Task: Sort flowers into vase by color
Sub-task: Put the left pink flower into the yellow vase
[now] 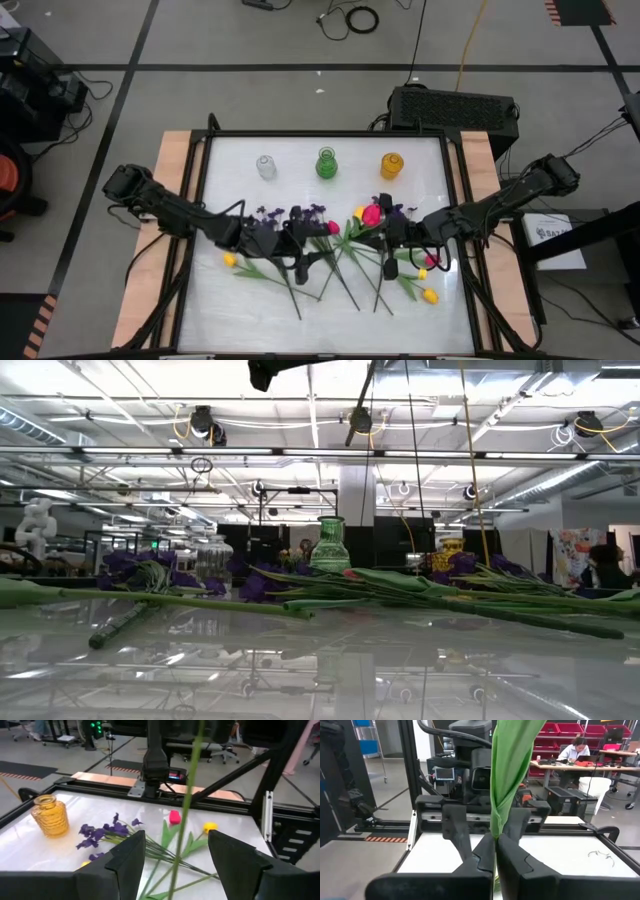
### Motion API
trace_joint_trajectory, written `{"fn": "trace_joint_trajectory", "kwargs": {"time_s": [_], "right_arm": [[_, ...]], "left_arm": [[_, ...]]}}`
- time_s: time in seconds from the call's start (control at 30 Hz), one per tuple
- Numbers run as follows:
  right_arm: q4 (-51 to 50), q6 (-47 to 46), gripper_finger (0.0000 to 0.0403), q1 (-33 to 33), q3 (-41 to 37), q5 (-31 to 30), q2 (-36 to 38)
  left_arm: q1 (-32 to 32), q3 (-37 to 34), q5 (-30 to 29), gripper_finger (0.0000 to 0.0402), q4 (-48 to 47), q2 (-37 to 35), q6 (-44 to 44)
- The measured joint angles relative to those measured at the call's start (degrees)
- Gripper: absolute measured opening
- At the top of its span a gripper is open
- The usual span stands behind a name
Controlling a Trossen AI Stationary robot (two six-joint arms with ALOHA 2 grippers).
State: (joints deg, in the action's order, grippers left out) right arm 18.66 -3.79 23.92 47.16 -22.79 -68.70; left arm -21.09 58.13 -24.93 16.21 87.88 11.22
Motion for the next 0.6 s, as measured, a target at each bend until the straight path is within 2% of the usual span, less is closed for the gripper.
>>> {"fn": "trace_joint_trajectory", "kwargs": {"time_s": [0.2, 0.3, 0.4, 0.6], "right_arm": [[-5.7, -1.2, 0.0, -0.1, 0.0, -0.2, 0.0], [-6.9, -1.6, 0.0, -0.4, 0.0, -1.9, 0.0], [-6.1, -1.0, 0.0, -1.1, 0.0, -2.8, 0.0], [-0.2, 2.7, 0.0, -3.6, 0.0, -2.8, 0.0]], "left_arm": [[0.1, 0.0, -0.6, 0.0224, 0.5, 0.0, 0.5], [0.0, 0.0, -0.6, 0.0224, 4.5, 0.0, -0.5], [0.0, 0.0, -0.6, 0.0224, 7.7, 0.0, -2.7], [2.6, 0.0, -0.6, 0.0224, 7.0, 0.0, -4.1]]}}
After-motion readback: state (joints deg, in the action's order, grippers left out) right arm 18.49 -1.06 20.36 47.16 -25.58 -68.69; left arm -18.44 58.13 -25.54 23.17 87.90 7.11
